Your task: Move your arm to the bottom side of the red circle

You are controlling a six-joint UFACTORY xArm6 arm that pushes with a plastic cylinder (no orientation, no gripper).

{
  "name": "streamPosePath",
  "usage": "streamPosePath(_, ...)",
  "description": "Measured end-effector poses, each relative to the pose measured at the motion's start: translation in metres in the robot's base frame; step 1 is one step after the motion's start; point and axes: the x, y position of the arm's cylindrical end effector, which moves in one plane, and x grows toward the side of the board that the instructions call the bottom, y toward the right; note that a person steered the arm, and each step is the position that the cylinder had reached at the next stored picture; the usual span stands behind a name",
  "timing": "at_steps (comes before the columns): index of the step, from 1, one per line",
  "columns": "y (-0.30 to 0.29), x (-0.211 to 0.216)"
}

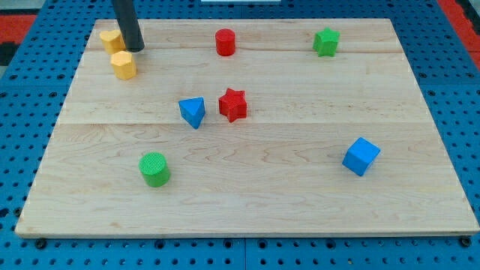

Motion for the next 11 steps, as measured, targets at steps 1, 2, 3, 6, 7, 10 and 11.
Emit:
streamPosePath(1, 0.004, 0.001)
streamPosePath(2, 0.004, 0.0)
streamPosePath(3, 0.019, 0.0)
streamPosePath(6, 0.103, 0.018)
streamPosePath(7, 0.112, 0.018)
streamPosePath(10, 0.128, 0.018)
streamPosePath(11, 0.14, 0.018)
